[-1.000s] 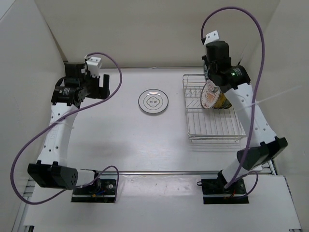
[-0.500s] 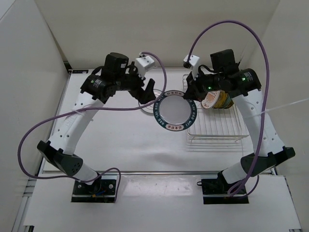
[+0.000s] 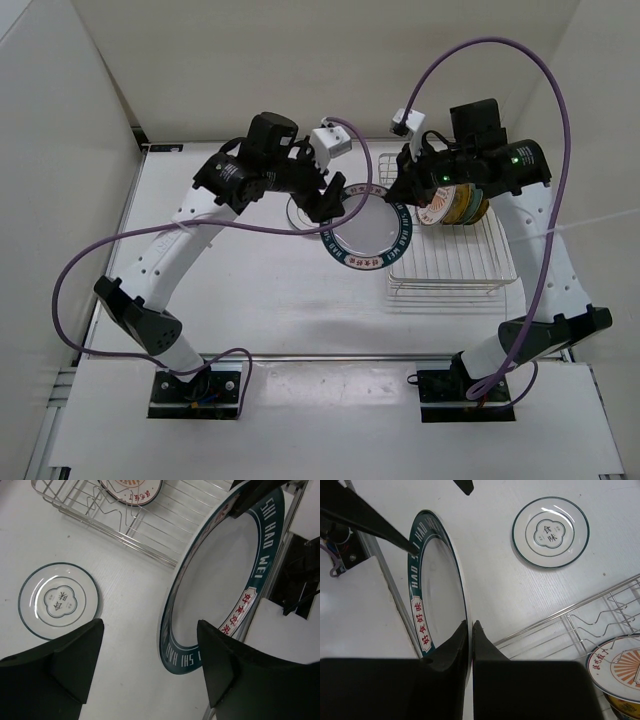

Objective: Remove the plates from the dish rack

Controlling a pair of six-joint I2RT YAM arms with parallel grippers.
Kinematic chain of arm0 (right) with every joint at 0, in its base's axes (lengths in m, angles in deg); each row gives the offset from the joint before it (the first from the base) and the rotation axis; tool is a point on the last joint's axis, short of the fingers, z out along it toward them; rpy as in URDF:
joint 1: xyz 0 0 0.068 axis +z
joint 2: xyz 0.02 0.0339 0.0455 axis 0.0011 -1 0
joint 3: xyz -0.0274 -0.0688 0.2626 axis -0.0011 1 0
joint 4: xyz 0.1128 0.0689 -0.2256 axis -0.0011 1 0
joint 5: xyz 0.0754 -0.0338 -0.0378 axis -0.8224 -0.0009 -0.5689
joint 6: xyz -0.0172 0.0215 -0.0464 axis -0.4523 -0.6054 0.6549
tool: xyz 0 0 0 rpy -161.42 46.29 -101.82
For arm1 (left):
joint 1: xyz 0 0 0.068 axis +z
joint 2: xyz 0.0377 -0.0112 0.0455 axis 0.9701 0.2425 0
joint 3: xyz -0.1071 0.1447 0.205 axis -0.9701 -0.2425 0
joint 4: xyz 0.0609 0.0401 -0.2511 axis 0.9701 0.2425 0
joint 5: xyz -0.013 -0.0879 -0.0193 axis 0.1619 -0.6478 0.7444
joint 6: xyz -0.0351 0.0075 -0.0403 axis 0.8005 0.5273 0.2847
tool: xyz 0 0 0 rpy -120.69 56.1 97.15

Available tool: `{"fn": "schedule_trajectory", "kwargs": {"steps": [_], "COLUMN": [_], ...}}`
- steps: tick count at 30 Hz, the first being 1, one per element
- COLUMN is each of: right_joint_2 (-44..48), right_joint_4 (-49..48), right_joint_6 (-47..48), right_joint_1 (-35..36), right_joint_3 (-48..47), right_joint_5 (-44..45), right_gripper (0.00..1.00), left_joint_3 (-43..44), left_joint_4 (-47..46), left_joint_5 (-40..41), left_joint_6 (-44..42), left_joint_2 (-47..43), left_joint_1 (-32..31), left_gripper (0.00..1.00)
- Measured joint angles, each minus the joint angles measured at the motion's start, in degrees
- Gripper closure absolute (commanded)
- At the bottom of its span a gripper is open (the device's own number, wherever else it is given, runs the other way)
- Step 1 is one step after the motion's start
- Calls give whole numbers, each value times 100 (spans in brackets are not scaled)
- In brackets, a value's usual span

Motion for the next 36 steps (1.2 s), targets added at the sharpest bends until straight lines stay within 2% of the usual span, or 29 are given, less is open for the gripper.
{"fn": "schedule_trajectory", "kwargs": {"steps": [3,5,7,12,14,15,19,20,21,23,24,28,32,36], "right_joint_2": [0,0,0,0,7,13,111,133,151,162,181,291,442,728], "right_joint_4": [9,9,9,9,9,7,-105,-149,-181,-299,-391,-852,-1353,-1641], "right_joint_6": [4,7,11,52,149,168,114,83,28,-111,-203,-577,-925,-1123], "right_joint_1": [-7,-11,-26,-105,-129,-146,-232,-271,-315,-411,-463,-595,-909,-1126], "right_joint_3": [-50,-59,-59,-63,-61,-50,168,227,278,369,435,782,1250,1707], "right_joint_5": [-50,-70,-72,-76,-70,-66,-15,-17,-20,-24,33,798,1596,2218], "right_gripper": [100,100,100,100,100,93,89,82,63,36,19,16,15,12], "left_joint_3": [0,11,79,203,232,232,221,190,153,85,20,-293,-540,-566], "left_joint_4": [-7,-2,0,-4,-13,-31,-63,-105,-153,-184,-236,-391,-562,-811], "left_joint_5": [-46,-111,-153,-317,-435,-468,-468,-455,-452,-402,-378,-321,-282,-365], "left_joint_6": [26,44,42,120,184,240,417,487,538,645,721,1043,1279,1384], "left_joint_2": [4,13,48,129,179,199,258,260,260,264,271,275,365,837], "left_joint_1": [7,4,4,4,7,9,4,-9,-13,-17,26,485,1285,2079], "left_gripper": [35,56,62,89,89,89,89,89,89,89,89,89,89,89]}}
